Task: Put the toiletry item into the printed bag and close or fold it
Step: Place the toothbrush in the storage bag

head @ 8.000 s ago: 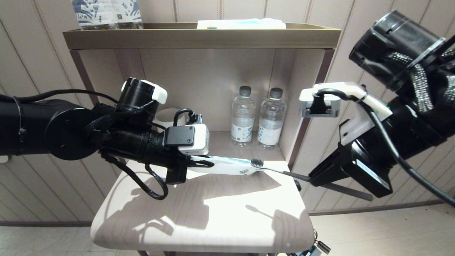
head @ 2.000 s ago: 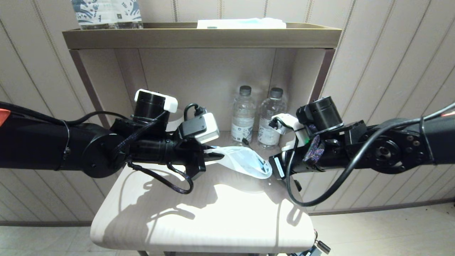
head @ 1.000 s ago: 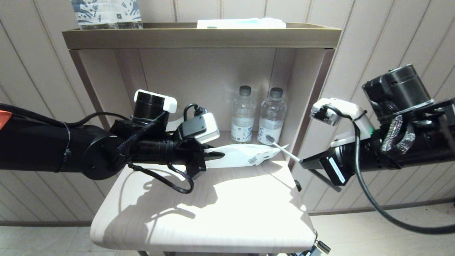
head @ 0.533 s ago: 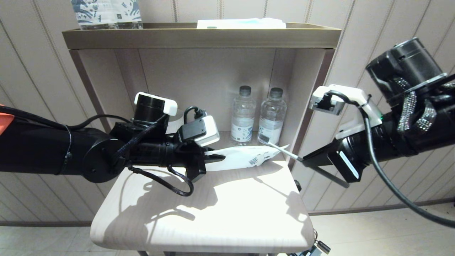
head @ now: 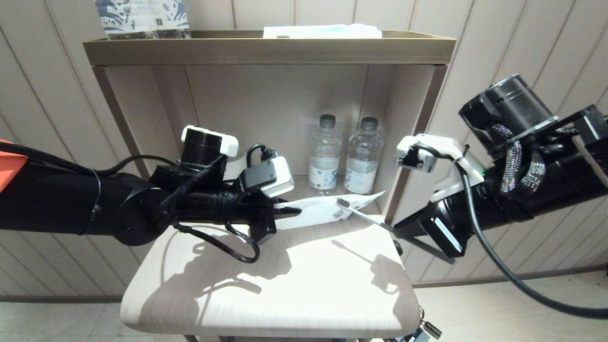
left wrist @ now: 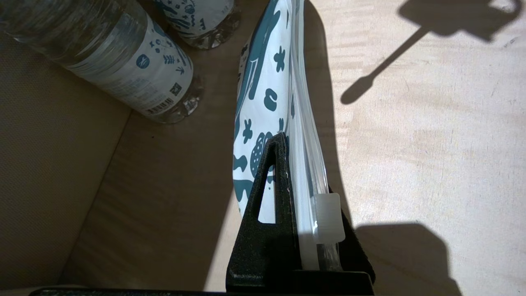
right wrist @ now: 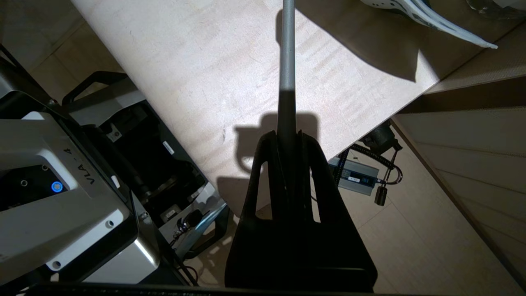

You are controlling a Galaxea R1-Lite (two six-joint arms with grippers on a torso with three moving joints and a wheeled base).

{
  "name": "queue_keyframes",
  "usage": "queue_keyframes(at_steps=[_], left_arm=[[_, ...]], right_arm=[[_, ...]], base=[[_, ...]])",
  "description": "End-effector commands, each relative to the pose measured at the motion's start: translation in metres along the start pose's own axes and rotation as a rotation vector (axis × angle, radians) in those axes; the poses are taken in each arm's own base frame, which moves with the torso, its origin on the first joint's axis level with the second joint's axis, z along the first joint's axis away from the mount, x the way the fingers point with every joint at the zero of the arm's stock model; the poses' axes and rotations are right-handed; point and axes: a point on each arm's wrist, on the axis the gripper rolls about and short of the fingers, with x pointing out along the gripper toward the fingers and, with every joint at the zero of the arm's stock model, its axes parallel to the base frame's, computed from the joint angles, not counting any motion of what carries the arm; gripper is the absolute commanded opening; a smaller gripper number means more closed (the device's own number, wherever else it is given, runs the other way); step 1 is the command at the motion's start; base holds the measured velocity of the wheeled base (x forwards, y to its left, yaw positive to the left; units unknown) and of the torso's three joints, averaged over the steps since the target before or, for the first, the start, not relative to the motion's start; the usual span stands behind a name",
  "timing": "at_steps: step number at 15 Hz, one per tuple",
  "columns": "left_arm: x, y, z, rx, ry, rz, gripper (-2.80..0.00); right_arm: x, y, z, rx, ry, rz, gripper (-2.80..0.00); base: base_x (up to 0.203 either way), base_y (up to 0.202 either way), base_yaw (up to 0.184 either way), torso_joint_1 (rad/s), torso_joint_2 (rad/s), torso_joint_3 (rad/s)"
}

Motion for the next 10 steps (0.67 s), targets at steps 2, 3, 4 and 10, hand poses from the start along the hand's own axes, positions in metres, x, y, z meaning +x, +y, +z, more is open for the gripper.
queue_keyframes(at_steps=[2, 3, 4, 10], left_arm=[[0.0, 0.0, 0.0, 0.004, -0.002, -0.002, -2.8], [0.001, 0.0, -0.001, 0.004, -0.001, -0.003, -2.8], [0.002, -0.001, -0.002, 0.002, 0.003, -0.007, -2.8], [0.003, -0.001, -0.003, 0.025, -0.012, -0.005, -2.8]], right_arm=[[0.01, -0.005, 0.001, 0.009, 0.021, 0.003, -2.8], [0.011, -0.006, 0.001, 0.009, 0.024, 0.003, -2.8], [0.013, -0.006, 0.002, 0.011, 0.026, 0.004, -2.8], [0.023, -0.01, 0.004, 0.014, 0.048, 0.009, -2.8]], base=[[0.0, 0.0, 0.0, 0.0, 0.0, 0.0], [0.0, 0.0, 0.0, 0.0, 0.0, 0.0], [0.0, 0.0, 0.0, 0.0, 0.0, 0.0], [0.0, 0.0, 0.0, 0.0, 0.0, 0.0]])
